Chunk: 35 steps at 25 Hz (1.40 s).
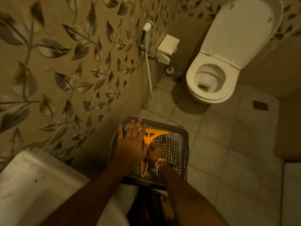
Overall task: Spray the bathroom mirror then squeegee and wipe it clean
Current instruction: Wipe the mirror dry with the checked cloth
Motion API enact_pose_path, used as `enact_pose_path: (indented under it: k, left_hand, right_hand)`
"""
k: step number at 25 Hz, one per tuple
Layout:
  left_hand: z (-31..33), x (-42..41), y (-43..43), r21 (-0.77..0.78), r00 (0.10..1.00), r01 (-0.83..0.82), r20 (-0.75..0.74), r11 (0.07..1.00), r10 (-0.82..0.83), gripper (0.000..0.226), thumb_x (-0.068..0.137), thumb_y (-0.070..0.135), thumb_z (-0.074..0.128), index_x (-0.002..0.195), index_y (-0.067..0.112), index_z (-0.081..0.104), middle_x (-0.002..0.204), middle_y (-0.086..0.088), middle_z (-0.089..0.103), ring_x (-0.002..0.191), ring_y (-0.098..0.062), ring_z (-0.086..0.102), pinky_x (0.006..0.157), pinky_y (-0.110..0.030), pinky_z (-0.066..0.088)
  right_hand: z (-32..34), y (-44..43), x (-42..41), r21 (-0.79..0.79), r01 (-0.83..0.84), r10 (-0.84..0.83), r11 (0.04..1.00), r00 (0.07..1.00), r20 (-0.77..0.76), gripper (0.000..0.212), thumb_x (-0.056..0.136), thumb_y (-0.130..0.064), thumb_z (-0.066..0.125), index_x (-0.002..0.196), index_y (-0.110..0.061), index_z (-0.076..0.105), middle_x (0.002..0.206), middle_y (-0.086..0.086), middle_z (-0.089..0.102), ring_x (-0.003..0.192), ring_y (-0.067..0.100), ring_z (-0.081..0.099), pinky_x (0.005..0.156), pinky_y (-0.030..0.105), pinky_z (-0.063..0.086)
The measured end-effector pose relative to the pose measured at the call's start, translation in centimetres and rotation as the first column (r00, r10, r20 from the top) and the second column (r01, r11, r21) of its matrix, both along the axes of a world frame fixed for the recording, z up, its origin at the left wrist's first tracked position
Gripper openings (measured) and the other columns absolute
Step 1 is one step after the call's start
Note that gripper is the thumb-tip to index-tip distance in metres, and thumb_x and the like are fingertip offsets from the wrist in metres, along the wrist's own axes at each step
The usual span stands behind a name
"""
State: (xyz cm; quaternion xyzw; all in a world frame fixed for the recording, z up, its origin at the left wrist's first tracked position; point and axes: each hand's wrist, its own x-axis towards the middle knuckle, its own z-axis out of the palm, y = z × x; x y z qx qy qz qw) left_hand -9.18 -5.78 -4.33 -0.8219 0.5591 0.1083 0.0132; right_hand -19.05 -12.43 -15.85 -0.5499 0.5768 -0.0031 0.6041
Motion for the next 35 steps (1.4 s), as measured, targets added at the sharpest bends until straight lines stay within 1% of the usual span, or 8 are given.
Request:
enact_pose_path:
  k: [4,6,10,15,21,26,31,35]
  left_hand:
    - [0.4,0.0,-0.3,0.037,1.0,-0.001,-0.015,0.999,0.002,0.076,0.096,0.052,0.04,0.162,0.023,0.014,0.172,-0.005,0.001,0.158,-0.026,0.004,0.124,-0.058,0.006]
    - [0.3,-0.8,-0.6,0.062,0.998,0.017,-0.057,0.998,-0.013,0.075,0.098,0.051,0.039,0.162,0.022,0.013,0.172,-0.005,-0.001,0.158,-0.027,0.003,0.124,-0.056,0.004]
    - [-1.1,-3.1,-1.3,0.127,0.988,0.014,-0.151,0.992,0.006,0.077,0.098,0.046,0.042,0.163,0.024,0.006,0.171,-0.005,-0.006,0.158,-0.026,0.001,0.124,-0.051,0.007]
    - [-1.8,-3.6,-1.2,0.135,0.957,-0.053,-0.275,0.989,0.089,0.077,0.098,0.045,0.049,0.162,0.024,0.011,0.171,-0.003,-0.003,0.156,-0.026,0.014,0.121,-0.048,0.024]
    - [-0.3,-3.8,-1.0,0.092,0.764,-0.333,-0.557,0.938,0.326,0.071,0.099,0.036,0.058,0.16,0.019,0.025,0.169,-0.005,0.017,0.153,-0.027,0.025,0.118,-0.04,0.031]
    - [3.7,-5.7,-1.2,0.183,0.416,-0.574,-0.774,0.798,0.477,0.055,0.1,0.033,0.06,0.151,0.021,0.043,0.157,-0.005,0.043,0.139,-0.026,0.047,0.112,-0.041,0.042]
    - [9.0,-6.3,-1.6,0.188,0.125,-0.654,-0.928,0.732,0.35,0.039,0.101,0.027,0.057,0.14,0.026,0.053,0.122,0.01,0.067,0.097,0.003,0.065,0.071,-0.009,0.053]
    - [19.9,-4.5,1.1,-0.044,0.124,-0.783,-0.989,0.62,0.086,0.034,0.091,0.04,0.064,0.125,0.036,0.065,0.118,0.012,0.074,0.11,-0.007,0.07,0.083,-0.022,0.057]
  right_hand:
    - [2.4,-1.0,-1.8,-0.298,-0.292,0.222,0.909,0.943,-0.248,0.029,0.098,-0.03,0.053,0.104,-0.01,0.073,0.105,0.013,0.074,0.1,0.03,0.068,0.084,0.033,0.051]
    - [2.7,-1.7,-3.1,-0.432,-0.41,0.227,0.803,0.881,-0.415,0.037,0.092,-0.035,0.056,0.124,-0.017,0.062,0.129,0.01,0.062,0.119,0.029,0.058,0.099,0.039,0.047]
    - [0.7,-2.8,-5.0,-0.278,-0.608,0.383,0.744,0.728,-0.568,0.097,0.078,-0.047,0.071,0.155,-0.03,0.014,0.162,0.008,0.009,0.148,0.04,0.013,0.113,0.062,0.025]
    - [-0.2,-4.2,-5.2,-0.276,-0.641,0.431,0.717,0.718,-0.547,0.06,0.082,-0.027,0.069,0.138,-0.02,0.049,0.135,0.01,0.046,0.124,0.036,0.047,0.098,0.049,0.051]
    - [4.9,-3.9,-6.9,-0.494,-0.347,0.18,0.797,0.918,-0.354,0.024,0.089,-0.023,0.059,0.111,-0.019,0.068,0.114,0.003,0.062,0.1,0.024,0.064,0.082,0.029,0.05]
    - [12.9,-4.3,-8.8,-0.563,-0.002,0.016,0.827,1.0,0.02,0.025,0.078,-0.014,0.072,0.099,-0.025,0.076,0.102,-0.006,0.073,0.098,0.014,0.066,0.088,0.026,0.05]
    - [20.2,-4.8,-7.8,-0.332,0.132,0.03,0.934,0.897,0.441,0.024,0.065,-0.015,0.072,0.083,-0.029,0.077,0.085,-0.004,0.077,0.081,0.012,0.071,0.072,0.03,0.056]
    - [31.2,-3.8,-4.2,-0.292,-0.015,0.218,0.956,0.703,0.677,0.03,0.07,-0.008,0.073,0.098,-0.021,0.073,0.097,0.006,0.076,0.09,0.021,0.072,0.072,0.032,0.057]
